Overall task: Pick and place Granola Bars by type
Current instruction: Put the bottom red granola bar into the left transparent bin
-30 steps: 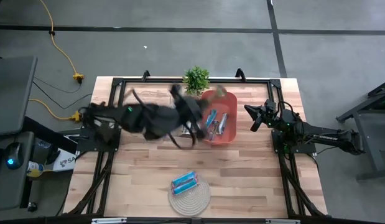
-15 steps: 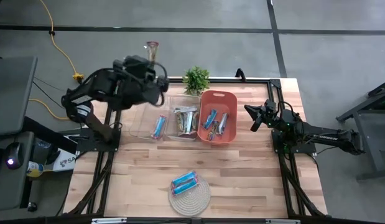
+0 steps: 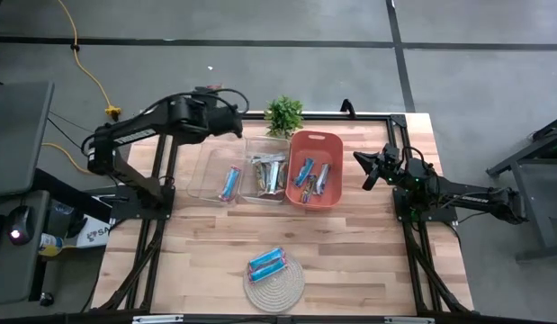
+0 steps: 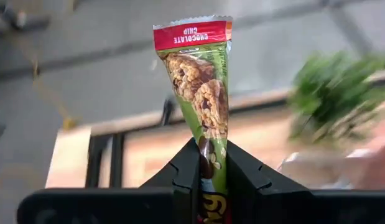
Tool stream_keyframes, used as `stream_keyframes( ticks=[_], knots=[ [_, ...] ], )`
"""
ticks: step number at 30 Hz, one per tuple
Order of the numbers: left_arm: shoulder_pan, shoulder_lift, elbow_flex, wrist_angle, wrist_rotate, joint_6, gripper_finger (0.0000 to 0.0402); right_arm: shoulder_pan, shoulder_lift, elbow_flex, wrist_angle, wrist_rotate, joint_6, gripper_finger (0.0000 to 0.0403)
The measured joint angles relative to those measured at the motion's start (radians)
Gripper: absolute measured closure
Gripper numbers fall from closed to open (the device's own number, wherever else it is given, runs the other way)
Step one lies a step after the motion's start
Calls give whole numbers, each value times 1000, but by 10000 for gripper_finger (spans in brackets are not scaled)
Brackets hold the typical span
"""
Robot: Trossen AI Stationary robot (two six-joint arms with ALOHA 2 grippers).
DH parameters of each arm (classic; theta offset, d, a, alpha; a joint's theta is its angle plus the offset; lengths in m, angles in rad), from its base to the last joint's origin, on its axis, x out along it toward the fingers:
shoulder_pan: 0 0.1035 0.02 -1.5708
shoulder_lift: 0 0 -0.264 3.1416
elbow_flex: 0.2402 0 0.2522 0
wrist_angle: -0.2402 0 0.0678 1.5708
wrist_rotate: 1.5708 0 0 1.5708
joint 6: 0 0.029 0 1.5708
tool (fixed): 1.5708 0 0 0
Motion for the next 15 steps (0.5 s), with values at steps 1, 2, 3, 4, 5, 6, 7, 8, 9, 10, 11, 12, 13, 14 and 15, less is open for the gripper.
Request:
stream_keyframes(
  ticks=[1, 2, 3, 4, 5, 6, 7, 8, 9, 10, 11, 12, 13, 14, 15],
  knots=[
    [16, -9, -48, 0, 36, -25, 351, 0, 0, 0, 0, 0, 0, 402],
    [30, -18, -95, 7, 69, -48, 351, 0, 0, 0, 0, 0, 0, 402],
    [43, -28, -143, 23, 102, -62, 351, 0, 0, 0, 0, 0, 0, 402],
    [52, -39, -190, 45, 137, -64, 351, 0, 0, 0, 0, 0, 0, 402],
    [58, -48, -234, 72, 171, -61, 351, 0, 0, 0, 0, 0, 0, 402],
    [63, -58, -281, 106, 208, -53, 351, 0, 0, 0, 0, 0, 0, 402],
    [65, -64, -323, 145, 241, -41, 351, 0, 0, 0, 0, 0, 0, 402],
    [65, -70, -364, 184, 277, -34, 351, 0, 0, 0, 0, 0, 0, 402],
    [64, -74, -403, 222, 308, -28, 351, 0, 0, 0, 0, 0, 0, 402],
    [62, -78, -442, 264, 335, -24, 351, 0, 0, 0, 0, 0, 0, 402],
    [62, -80, -480, 302, 364, -24, 351, 0, 0, 0, 0, 0, 0, 402],
    [62, -80, -513, 335, 390, -24, 351, 0, 0, 0, 0, 0, 0, 402],
    [62, -80, -549, 371, 419, -24, 351, 0, 0, 0, 0, 0, 0, 402],
    [62, -80, -582, 406, 447, -24, 351, 0, 0, 0, 0, 0, 0, 402],
    [62, -80, -613, 437, 476, -23, 351, 0, 0, 0, 0, 0, 0, 402]
  ],
)
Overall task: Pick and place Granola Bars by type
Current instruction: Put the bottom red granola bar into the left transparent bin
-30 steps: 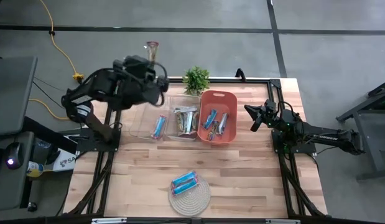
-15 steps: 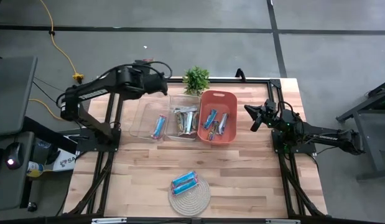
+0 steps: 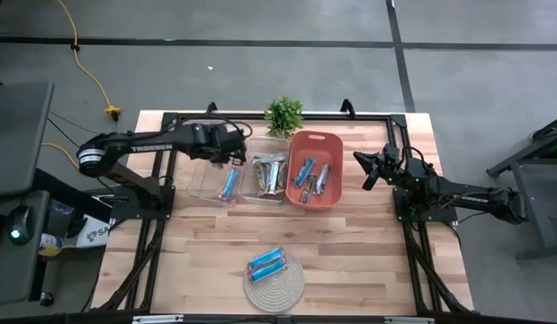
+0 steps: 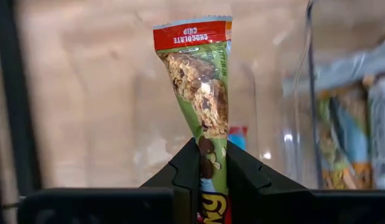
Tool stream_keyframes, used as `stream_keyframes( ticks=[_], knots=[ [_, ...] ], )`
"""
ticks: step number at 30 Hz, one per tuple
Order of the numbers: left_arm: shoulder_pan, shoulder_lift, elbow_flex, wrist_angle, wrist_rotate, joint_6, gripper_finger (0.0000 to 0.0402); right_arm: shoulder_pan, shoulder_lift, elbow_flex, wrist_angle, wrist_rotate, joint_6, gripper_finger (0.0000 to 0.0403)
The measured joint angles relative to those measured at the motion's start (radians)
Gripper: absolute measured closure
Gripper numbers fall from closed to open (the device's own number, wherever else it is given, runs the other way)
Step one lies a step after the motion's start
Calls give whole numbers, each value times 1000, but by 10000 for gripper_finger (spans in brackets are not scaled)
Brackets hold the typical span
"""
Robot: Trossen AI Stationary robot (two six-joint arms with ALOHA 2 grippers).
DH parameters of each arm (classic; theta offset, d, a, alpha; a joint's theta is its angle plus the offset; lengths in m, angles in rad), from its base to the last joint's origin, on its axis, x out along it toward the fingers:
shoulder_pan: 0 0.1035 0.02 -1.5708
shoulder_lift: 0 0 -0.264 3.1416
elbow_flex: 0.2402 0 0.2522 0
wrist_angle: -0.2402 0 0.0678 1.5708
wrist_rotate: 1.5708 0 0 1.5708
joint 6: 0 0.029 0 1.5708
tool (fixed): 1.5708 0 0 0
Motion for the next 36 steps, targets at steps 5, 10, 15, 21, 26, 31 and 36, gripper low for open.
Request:
stream_keyframes(
  ticks=[5, 10, 15, 21, 26, 31, 36],
  knots=[
    [0, 0, -130, 135, 127, -2, 351, 0, 0, 0, 0, 0, 0, 402],
    [0, 0, -196, 228, 203, 19, 351, 0, 0, 0, 0, 0, 0, 402],
    [1, -1, -230, 233, 197, 20, 351, 0, 0, 0, 0, 0, 0, 402],
    [1, -6, -279, 252, 201, 10, 351, 0, 0, 0, 0, 0, 0, 402],
    [1, -6, -306, 252, 212, 1, 345, 0, 0, 0, 0, 0, 0, 402],
    [0, -6, -309, 258, 224, 22, 308, 0, 0, 0, 0, 0, 0, 402],
    [0, -6, -309, 260, 226, 28, 255, 0, 0, 0, 0, 0, 0, 402]
  ],
)
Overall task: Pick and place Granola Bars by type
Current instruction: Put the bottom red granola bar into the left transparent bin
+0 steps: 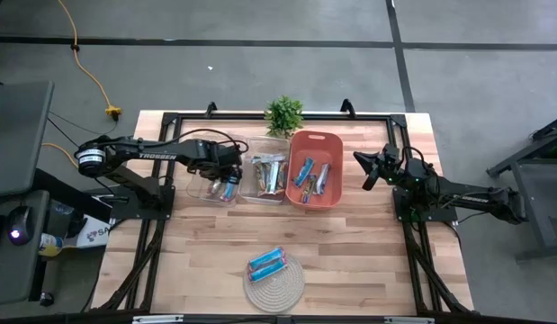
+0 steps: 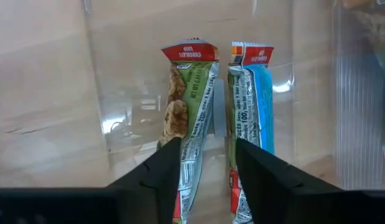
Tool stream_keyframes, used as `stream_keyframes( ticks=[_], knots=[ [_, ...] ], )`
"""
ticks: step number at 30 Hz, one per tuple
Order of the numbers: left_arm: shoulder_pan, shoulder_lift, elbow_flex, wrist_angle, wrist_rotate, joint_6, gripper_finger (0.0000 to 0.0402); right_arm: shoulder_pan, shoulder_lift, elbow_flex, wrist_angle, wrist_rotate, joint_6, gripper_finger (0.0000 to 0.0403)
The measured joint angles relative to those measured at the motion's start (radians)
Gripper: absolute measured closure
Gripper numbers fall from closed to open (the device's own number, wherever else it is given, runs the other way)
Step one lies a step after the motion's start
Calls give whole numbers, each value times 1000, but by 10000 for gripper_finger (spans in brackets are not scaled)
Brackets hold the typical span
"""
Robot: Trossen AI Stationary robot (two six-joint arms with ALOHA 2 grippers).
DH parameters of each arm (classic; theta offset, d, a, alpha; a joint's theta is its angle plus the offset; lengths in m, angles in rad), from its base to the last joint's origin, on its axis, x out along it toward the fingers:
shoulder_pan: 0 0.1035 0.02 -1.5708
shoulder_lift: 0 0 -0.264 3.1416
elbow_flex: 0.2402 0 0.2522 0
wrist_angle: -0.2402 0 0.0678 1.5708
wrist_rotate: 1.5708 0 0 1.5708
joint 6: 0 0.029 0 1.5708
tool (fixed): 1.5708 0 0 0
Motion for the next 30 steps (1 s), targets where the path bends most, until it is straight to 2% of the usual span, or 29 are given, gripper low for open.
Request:
stream_keyframes(
  ticks=[6, 10, 14, 17, 21, 24, 27, 30],
  knots=[
    [0, -53, 20, 25, -13, 71, 216, 0, 0, 0, 0, 0, 0, 402],
    [0, -131, 74, 27, -56, 160, 213, 0, 0, 0, 0, 0, 0, 402],
    [0, -227, 130, 72, -46, 286, 213, 0, 0, 0, 0, 0, 0, 402],
    [-1, -300, 148, 173, 60, 394, 213, 0, 0, 0, 0, 0, 0, 402],
    [-14, -377, 150, 372, 322, 500, 213, 0, 0, 0, 0, 0, 0, 402],
    [-66, -395, 150, 494, 455, 521, 213, 0, 0, 0, 0, 0, 0, 402],
    [-161, -401, 150, 567, 473, 548, 213, 0, 0, 0, 0, 0, 0, 402],
    [-266, -399, 149, 575, 421, 569, 213, 0, 0, 0, 0, 0, 0, 402]
  ],
)
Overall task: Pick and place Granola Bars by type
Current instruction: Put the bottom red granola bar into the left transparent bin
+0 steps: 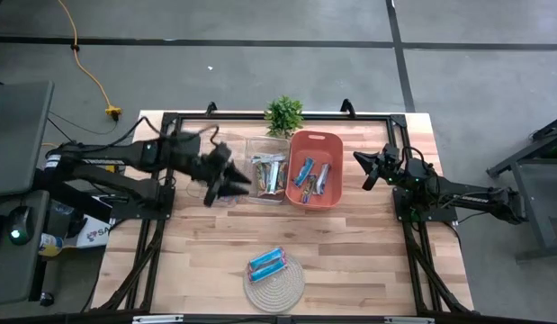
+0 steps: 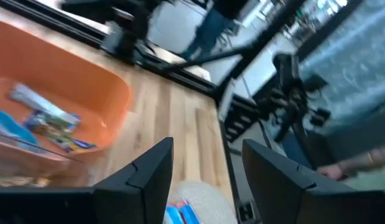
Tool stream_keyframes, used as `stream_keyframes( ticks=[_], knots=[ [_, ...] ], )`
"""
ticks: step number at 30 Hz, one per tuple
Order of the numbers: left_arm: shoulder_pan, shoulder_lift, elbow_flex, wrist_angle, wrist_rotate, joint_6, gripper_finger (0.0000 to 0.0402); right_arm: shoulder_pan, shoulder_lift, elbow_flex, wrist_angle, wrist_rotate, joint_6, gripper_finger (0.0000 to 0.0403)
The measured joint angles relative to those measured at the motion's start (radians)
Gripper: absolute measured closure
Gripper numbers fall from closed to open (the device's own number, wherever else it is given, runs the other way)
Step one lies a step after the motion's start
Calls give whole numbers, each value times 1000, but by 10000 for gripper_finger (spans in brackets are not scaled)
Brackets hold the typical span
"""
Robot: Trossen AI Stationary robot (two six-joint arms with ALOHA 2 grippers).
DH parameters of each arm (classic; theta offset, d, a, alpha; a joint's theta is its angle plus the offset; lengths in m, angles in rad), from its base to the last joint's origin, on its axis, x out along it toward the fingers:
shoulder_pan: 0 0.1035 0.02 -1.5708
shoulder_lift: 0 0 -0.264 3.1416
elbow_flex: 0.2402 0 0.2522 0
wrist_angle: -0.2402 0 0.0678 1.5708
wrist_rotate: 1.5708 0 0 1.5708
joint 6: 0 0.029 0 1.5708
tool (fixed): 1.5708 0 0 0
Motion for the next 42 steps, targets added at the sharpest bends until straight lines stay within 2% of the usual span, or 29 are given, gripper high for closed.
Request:
stream_keyframes(
  ticks=[10, 15, 20, 27, 36, 42],
  knots=[
    [-332, 14, 0, 0, -308, -28, 213, 0, 0, 0, 0, 0, 0, 402],
    [-474, 73, 0, 14, -468, -54, 213, 0, 0, 0, 0, 0, 0, 402],
    [-559, 168, 7, 52, -560, -70, 213, 0, 0, 0, 0, 0, 0, 402],
    [-601, 364, 147, -58, -592, -133, 213, 0, 0, 0, 2, 0, 0, 402],
    [-598, 660, 477, -507, -578, -283, 213, 0, 1, 0, 0, 0, 0, 402],
    [-598, 812, 616, -616, -529, -343, 213, 0, 1, 0, 1, 0, 0, 402]
  ],
)
